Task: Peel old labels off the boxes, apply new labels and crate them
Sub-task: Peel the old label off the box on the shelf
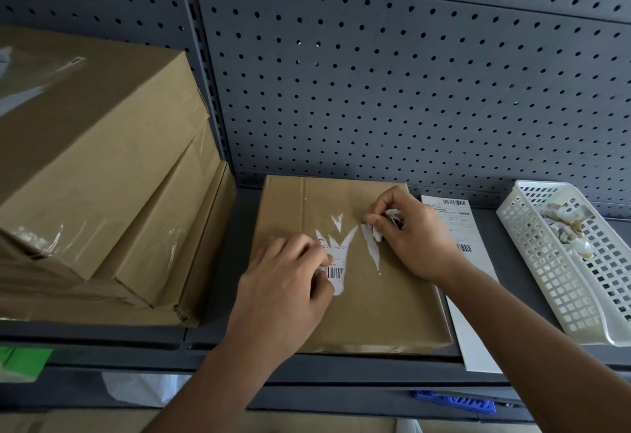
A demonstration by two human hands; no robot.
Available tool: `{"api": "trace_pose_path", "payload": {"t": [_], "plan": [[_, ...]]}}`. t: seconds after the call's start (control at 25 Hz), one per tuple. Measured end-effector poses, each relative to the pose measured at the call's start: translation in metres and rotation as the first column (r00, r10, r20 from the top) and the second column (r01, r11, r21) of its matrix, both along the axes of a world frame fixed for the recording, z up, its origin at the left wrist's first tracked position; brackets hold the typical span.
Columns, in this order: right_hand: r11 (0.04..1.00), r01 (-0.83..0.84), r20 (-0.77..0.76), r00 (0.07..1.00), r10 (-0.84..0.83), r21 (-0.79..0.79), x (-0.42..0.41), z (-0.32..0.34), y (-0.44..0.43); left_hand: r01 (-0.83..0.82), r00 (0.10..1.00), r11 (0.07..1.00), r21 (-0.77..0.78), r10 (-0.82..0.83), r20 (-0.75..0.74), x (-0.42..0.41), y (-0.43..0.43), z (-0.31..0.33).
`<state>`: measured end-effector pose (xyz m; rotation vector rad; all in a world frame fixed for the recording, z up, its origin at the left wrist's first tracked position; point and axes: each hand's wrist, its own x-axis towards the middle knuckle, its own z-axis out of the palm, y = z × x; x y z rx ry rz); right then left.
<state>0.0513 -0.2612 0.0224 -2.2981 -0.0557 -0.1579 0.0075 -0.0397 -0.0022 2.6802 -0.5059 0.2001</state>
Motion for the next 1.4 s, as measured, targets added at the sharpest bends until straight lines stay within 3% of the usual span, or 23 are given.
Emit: {"api": "trace_pose_path", "payload": {"t": [0.24, 0.48, 0.76, 1.2, 1.4], "plan": [[0.998, -0.032, -0.023, 0.999, 0.033, 0.048, 0.000, 0.001, -0.009, 0.005, 1.000, 1.000, -0.006, -0.005, -0.007, 0.000, 0.000, 0.000], [0.944, -0.208, 0.008, 0.976, 0.218, -0.257, 0.009, 0.009, -0.002, 0.001, 1.000, 1.000, -0.008, -0.001, -0.003, -0.001, 0.000, 0.000], [0.731, -0.304, -0.111, 0.947, 0.301, -0.611, 0.023, 0.018, 0.016, -0.003, 1.000, 1.000, 0.009, 0.003, -0.001, 0.001, 0.001, -0.002], [0.944, -0.200, -0.061, 0.980, 0.191, -0.263, -0.003, 0.019, -0.007, -0.007, 1.000, 1.000, -0.026, 0.007, 0.011, 0.000, 0.001, -0.001], [0.959, -0.147, -0.018, 0.989, 0.147, -0.241, -0.012, 0.023, -0.013, -0.003, 1.000, 0.999, -0.032, 0.003, 0.013, 0.000, 0.001, -0.002]]}}
